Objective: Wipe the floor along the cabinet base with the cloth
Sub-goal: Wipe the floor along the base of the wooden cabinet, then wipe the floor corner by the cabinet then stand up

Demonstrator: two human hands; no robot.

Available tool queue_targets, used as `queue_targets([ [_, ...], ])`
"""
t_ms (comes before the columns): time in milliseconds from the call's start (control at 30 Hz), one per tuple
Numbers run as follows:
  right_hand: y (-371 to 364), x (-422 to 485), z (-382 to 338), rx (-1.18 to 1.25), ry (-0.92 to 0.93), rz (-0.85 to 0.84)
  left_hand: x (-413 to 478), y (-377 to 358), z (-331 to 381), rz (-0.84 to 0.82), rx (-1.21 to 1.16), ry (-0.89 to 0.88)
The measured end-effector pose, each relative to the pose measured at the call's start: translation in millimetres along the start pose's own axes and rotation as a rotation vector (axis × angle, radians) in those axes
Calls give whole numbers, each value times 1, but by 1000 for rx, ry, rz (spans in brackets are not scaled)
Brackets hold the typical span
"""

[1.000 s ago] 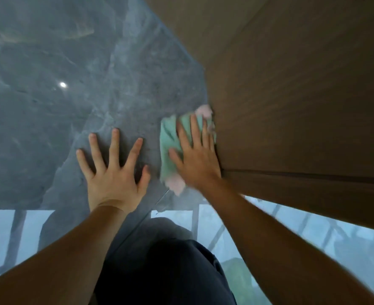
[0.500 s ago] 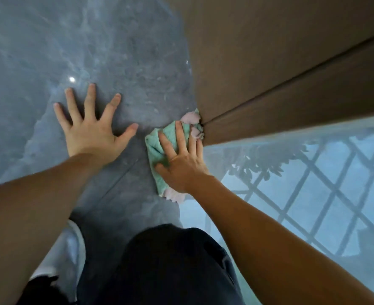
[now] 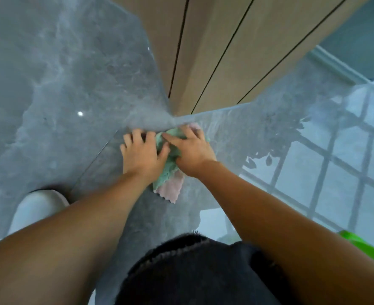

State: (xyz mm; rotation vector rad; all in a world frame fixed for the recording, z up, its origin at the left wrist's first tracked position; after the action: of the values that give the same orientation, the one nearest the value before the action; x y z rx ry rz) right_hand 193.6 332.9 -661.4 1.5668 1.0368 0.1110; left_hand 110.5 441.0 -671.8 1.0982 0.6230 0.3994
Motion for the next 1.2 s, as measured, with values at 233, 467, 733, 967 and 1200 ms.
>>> queue_targets([
  [233, 13, -41, 73, 836, -435, -121, 23, -4, 74, -304, -747, 69],
  [467, 45, -130, 144, 1506, -458, 260, -10, -35, 150, -617, -1256, 324],
  [733, 79, -233, 173, 1459, -546, 711, -72, -56, 266, -1239, -935, 120],
  [967, 66, -318, 136, 1437, -571, 754, -140, -37, 268, -1602, -701, 91],
  [1200, 99, -451, 59, 1629, -729, 635, -264, 63, 248, -1581, -570, 285],
])
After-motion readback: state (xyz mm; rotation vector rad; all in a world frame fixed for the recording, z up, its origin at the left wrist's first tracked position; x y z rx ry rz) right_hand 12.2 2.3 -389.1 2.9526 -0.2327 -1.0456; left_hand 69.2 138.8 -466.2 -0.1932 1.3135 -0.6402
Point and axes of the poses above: each hand's wrist, its own x-axis towards the middle knuckle, its own y-axis out of the back of the hand, z = x × y, the point moved 6 cm from there along x, towards the middle knuckle, and after that the axes turned 2 degrees about x, right-handed, at the moved point
